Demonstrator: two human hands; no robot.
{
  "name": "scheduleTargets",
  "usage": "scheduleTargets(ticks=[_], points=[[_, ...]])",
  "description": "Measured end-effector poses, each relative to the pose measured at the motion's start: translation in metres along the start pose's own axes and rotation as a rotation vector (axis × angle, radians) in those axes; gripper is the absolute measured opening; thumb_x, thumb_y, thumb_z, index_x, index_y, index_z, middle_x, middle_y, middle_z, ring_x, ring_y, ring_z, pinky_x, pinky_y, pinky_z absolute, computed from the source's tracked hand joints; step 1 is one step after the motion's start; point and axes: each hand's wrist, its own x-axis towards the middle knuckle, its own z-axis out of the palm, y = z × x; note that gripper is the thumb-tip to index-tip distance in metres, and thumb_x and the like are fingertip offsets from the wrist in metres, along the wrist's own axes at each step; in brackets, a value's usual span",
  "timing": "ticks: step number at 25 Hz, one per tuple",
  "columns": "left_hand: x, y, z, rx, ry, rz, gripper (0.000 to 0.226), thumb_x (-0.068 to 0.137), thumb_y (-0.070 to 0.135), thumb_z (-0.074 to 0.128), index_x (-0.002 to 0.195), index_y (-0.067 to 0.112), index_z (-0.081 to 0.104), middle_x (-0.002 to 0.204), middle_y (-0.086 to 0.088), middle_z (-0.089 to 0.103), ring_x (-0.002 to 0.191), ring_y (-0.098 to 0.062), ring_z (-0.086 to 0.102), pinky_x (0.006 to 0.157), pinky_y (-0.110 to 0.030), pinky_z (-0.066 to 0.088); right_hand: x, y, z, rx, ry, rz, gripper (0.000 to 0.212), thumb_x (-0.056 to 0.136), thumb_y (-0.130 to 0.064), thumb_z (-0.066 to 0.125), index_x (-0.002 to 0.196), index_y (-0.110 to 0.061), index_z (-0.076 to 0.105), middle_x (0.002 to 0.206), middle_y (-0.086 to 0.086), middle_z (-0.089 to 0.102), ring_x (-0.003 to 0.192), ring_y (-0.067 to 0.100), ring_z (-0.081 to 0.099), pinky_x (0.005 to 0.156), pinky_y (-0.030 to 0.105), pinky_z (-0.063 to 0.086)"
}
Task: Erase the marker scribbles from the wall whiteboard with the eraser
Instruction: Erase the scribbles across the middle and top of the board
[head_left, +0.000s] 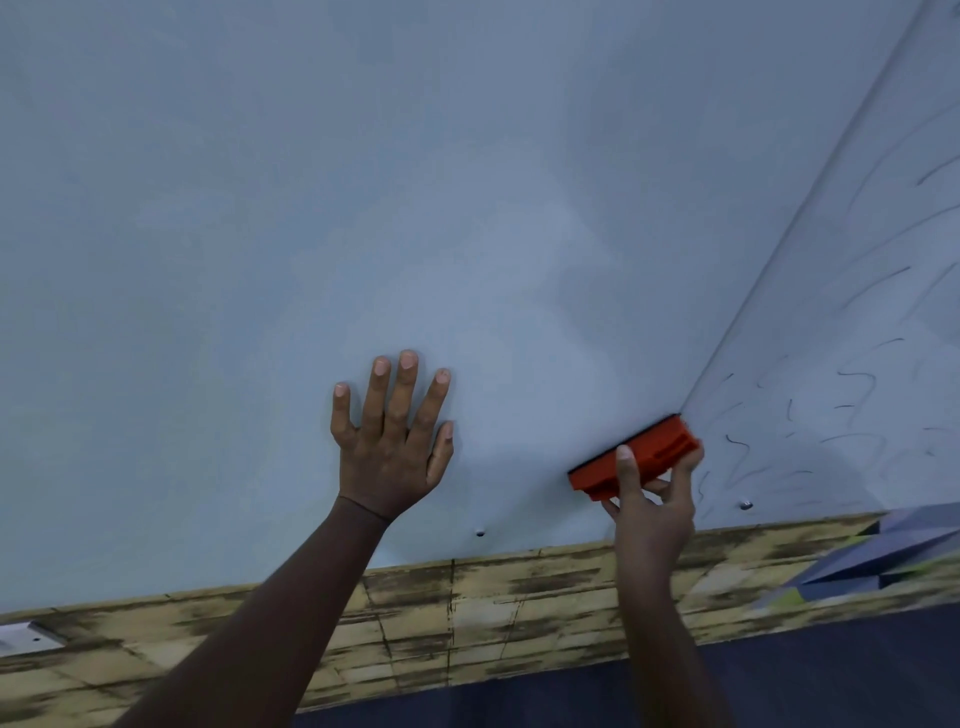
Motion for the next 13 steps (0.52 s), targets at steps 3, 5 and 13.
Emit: scheduleTargets(ticks=[3,5,13], points=[[-0.001,0.0,-0.001,0.004,-0.003,0.005,0.072,0.106,0.042,0.042,0.17,0.017,0.022,0.179,-0.014,0.007,0.166,-0.032,0.008,0.132,-0.056,0.002,0.0,0.033,-0.001,0.122,-0.022,0.177,0.09,0.092,-0.044,0.072,0.163,-0.04,0.017,0.115,0.003,0.06,0.112,0.032,0.067,0.086,0.05,0.062],[-0.002,0.0,-0.001,-0.002,-0.004,0.002,0.072,0.106,0.042,0.042,0.17,0.016,0.022,0.179,-0.014,0.007,0.166,-0.032,0.008,0.132,-0.056,0.002,-0.004,0.062,0.001,0.171,-0.038,0.32,0.089,0.097,-0.033,0.071,0.164,-0.036,0.013,0.122,0.009,0.06,0.115,0.037,0.066,0.09,0.054,0.06],[-0.001,0.001,-0.003,0.013,-0.005,0.011,0.073,0.105,0.042,0.043,0.17,0.017,0.021,0.179,-0.014,0.007,0.166,-0.032,0.007,0.131,-0.056,0.003,-0.022,0.118,0.018,0.282,-0.135,0.63,0.072,0.1,-0.02,0.066,0.161,-0.015,0.027,0.148,0.024,0.05,0.124,0.048,0.059,0.096,0.067,0.053]])
